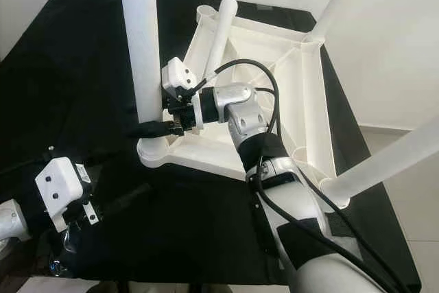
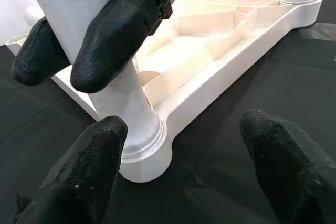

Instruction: Building children table

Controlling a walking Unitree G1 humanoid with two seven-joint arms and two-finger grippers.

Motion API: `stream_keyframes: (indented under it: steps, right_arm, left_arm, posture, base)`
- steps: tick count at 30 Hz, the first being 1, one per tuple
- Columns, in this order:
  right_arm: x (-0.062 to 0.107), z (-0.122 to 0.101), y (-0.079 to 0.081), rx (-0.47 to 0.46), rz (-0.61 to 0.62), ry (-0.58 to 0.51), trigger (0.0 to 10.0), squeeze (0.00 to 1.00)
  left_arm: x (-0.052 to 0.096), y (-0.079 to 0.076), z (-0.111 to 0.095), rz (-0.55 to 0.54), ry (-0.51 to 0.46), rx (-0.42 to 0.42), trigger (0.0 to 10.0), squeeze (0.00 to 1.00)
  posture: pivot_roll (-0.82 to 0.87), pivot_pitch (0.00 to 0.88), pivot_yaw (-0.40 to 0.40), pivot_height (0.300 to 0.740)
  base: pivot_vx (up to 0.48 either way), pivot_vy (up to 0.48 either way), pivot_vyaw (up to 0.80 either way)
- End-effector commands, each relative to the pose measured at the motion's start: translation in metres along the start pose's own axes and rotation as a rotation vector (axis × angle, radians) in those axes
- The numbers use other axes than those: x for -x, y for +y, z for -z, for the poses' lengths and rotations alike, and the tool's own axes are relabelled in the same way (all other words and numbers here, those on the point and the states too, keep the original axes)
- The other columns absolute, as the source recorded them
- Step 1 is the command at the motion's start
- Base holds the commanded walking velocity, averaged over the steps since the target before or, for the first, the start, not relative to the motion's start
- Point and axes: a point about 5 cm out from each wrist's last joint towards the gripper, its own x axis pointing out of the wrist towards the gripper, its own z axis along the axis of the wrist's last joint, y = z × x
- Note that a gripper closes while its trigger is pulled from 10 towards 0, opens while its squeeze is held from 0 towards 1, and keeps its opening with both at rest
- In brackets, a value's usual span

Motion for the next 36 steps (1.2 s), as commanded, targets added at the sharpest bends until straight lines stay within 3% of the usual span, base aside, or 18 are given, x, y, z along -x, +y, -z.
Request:
stream_keyframes:
  steps: [1,4,6,7,8,9,10,11,14,18,20,21,24,25,27,33,34,36]
  right_arm:
    - [0.003,0.013,0.005,-0.033,-0.006,0.018,0.0,0.00]
    - [0.005,0.015,0.004,-0.029,0.021,0.027,0.0,0.00]
    - [0.005,0.036,0.004,-0.054,0.253,0.117,0.0,0.00]
    - [0.005,0.036,0.004,-0.054,0.253,0.117,0.0,0.00]
    - [0.004,0.055,0.005,-0.125,0.490,0.176,0.0,0.00]
    - [0.004,0.055,0.005,-0.125,0.490,0.176,0.0,0.00]
    - [0.006,0.084,0.032,-0.146,0.968,0.319,0.0,0.00]
    - [0.006,0.084,0.032,-0.146,0.968,0.319,0.0,0.00]
    - [-0.012,0.088,0.067,-0.173,0.992,0.305,0.0,0.00]
    - [-0.017,0.081,0.063,-0.147,0.956,0.290,0.0,0.00]
    - [-0.015,0.075,0.048,-0.137,0.956,0.284,0.0,0.00]
    - [-0.015,0.070,0.041,-0.134,0.931,0.272,10.0,0.00]
    - [-0.018,0.059,0.036,-0.104,0.896,0.268,10.0,0.00]
    - [-0.019,0.049,0.034,-0.108,0.870,0.248,10.0,0.94]
    - [-0.018,0.034,0.027,-0.120,0.814,0.204,10.0,1.00]
    - [-0.007,0.006,0.014,-0.069,0.654,0.146,10.0,1.00]
    - [-0.005,0.000,0.014,-0.029,0.565,0.141,10.0,0.21]
    - [-0.002,-0.006,0.016,0.037,0.458,0.136,10.0,0.21]
  left_arm:
    - [0.000,-0.003,0.001,0.015,0.012,0.002,10.0,0.00]
    - [0.000,-0.003,0.001,0.013,0.012,0.002,10.0,0.00]
    - [0.003,-0.003,0.002,0.006,0.017,0.003,10.0,0.00]
    - [0.003,-0.003,0.002,0.006,0.017,0.003,10.0,0.00]
    - [0.004,-0.002,0.003,0.004,0.020,0.004,10.0,0.00]
    - [0.004,-0.002,0.003,0.004,0.020,0.004,10.0,0.00]
    - [0.007,-0.001,0.004,0.004,0.024,0.007,10.0,0.00]
    - [0.007,-0.001,0.004,0.004,0.024,0.007,10.0,0.00]
    - [0.008,0.000,0.005,0.009,0.029,0.008,10.0,0.00]
    - [0.006,0.000,0.006,0.009,0.027,0.011,10.0,0.00]
    - [0.004,-0.001,0.006,0.013,0.024,0.011,10.0,0.00]
    - [0.004,-0.001,0.006,0.012,0.020,0.011,10.0,0.00]
    - [0.005,0.000,0.005,0.009,0.019,0.009,10.0,0.00]
    - [0.005,0.001,0.006,0.008,0.022,0.006,10.0,0.00]
    - [0.005,0.001,0.006,0.009,0.024,0.004,10.0,0.00]
    - [0.003,0.000,0.005,0.013,0.019,0.003,10.0,0.00]
    - [0.003,0.000,0.005,0.013,0.018,0.003,10.0,0.00]
    - [0.003,0.000,0.005,0.013,0.019,0.003,10.0,0.00]
  posture:
    - [0.15,0.245,-0.154,0.740]
    - [0.15,0.245,-0.154,0.740]
    - [0.12,0.243,-0.160,0.740]
    - [0.12,0.243,-0.160,0.740]
    - [0.12,0.244,-0.159,0.740]
    - [0.12,0.244,-0.159,0.740]
    - [0.11,0.256,-0.146,0.740]
    - [0.11,0.256,-0.146,0.740]
    - [0.11,0.253,-0.136,0.740]
    - [0.10,0.243,-0.133,0.740]
    - [0.11,0.240,-0.146,0.740]
    - [0.12,0.240,-0.149,0.740]
    - [0.12,0.238,-0.146,0.740]
    - [0.12,0.237,-0.141,0.740]
    - [0.12,0.235,-0.142,0.740]
    - [0.13,0.236,-0.148,0.740]
    - [0.13,0.236,-0.148,0.740]
    - [0.13,0.236,-0.148,0.740]
  base:
    - [0.000,0.000,0.00]
    - [0.000,0.000,0.00]
    - [0.000,0.000,0.00]
    - [0.000,0.000,0.00]
    - [0.000,0.000,0.00]
    - [0.000,0.000,0.00]
    - [0.000,0.000,0.00]
    - [0.000,0.000,0.00]
    - [0.000,0.000,0.00]
    - [0.000,0.000,0.00]
    - [0.000,0.000,0.00]
    - [0.000,0.000,0.00]
    - [0.000,0.000,0.00]
    - [0.000,0.000,0.00]
    - [0.000,0.000,0.00]
    - [0.000,0.000,0.00]
    - [0.000,0.000,0.00]
    - [0.000,0.000,0.00]
